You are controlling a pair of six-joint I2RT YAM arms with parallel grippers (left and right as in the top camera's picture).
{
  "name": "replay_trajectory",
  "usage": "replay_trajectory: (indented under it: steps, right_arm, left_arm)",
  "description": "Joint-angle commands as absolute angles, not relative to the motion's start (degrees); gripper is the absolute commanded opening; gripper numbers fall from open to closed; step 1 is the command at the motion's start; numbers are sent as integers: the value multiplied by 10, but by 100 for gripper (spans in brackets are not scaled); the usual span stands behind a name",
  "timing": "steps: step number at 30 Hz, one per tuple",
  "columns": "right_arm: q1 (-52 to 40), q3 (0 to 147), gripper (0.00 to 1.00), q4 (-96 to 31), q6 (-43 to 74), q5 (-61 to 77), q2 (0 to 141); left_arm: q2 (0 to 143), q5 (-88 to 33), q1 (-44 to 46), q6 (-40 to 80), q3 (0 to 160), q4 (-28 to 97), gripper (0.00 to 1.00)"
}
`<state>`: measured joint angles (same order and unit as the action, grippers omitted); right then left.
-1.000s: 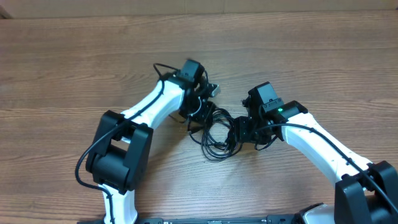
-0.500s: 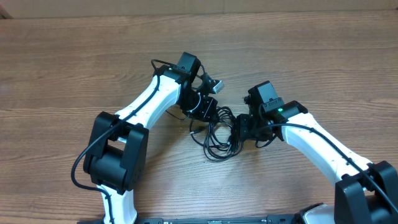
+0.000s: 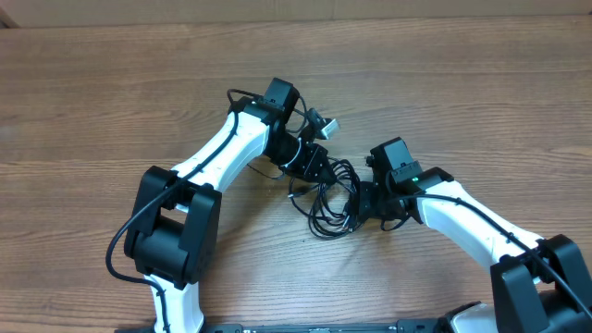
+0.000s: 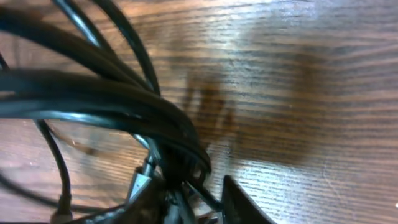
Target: Untangle cables
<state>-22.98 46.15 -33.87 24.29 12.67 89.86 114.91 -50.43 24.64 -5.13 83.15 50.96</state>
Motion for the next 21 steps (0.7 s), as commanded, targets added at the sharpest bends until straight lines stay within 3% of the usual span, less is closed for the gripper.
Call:
replay_trajectory:
  steps: [1, 5, 16, 21]
  right_arm:
    - [-232, 454, 14, -330, 256, 120, 902]
    - [-232, 454, 4, -332, 256, 120, 902]
    - [-232, 454, 4, -439, 409, -37, 902]
    - [-223, 454, 4, -481, 463, -93, 902]
  left_arm:
    - [1131, -539, 247, -71, 843, 512, 4]
    - [1131, -534, 247, -71, 843, 512, 4]
    - [1131, -205, 247, 52, 842, 553, 4]
    - [1131, -159, 246, 80, 841, 563, 4]
